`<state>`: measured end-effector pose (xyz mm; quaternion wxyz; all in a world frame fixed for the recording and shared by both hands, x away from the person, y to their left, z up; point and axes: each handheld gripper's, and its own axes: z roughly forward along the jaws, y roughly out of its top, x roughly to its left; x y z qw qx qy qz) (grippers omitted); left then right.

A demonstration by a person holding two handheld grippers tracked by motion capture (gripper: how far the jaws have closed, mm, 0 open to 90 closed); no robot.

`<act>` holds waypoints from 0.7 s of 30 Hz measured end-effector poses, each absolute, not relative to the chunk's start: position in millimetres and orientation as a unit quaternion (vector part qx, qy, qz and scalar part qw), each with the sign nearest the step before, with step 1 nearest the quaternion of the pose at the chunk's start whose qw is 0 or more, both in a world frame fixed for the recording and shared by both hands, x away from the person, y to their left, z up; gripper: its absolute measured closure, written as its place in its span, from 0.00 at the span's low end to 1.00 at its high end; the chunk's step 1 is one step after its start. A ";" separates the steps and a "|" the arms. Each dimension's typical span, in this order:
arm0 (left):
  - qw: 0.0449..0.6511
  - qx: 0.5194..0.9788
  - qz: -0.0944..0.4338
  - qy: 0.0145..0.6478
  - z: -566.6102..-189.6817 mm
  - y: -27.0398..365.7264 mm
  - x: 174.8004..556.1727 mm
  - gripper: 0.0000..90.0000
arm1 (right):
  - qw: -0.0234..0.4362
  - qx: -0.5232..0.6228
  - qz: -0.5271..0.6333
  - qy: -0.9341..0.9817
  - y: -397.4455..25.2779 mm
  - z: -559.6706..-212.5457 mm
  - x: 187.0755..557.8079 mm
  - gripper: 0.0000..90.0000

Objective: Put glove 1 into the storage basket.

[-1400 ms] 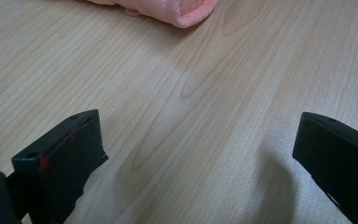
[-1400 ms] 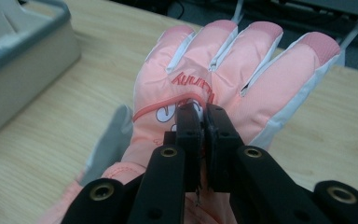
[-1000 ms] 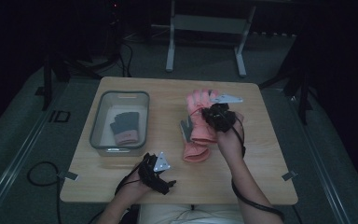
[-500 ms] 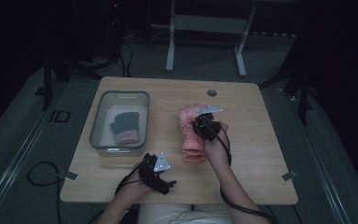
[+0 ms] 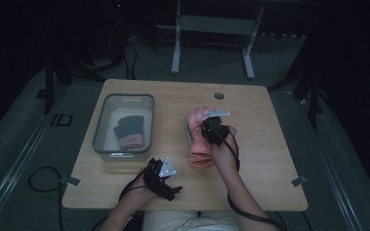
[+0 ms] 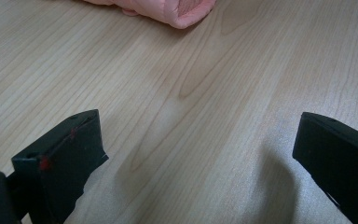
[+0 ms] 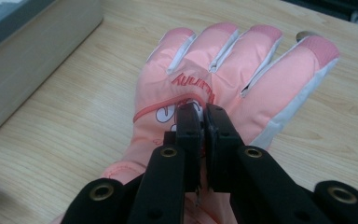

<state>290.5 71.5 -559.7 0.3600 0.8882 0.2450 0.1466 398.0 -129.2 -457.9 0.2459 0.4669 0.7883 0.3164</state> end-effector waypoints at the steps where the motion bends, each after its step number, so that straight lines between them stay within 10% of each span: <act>1: 0.360 0.888 0.147 0.245 -559.6 71.4 290.4 0.02 | 0.241 0.470 0.314 0.789 -129.2 -460.0 399.5 0.95; 21: 0.363 0.887 0.143 0.247 -558.9 71.9 290.5 0.02 | 0.209 0.467 0.316 0.799 -126.8 -475.6 408.3 0.78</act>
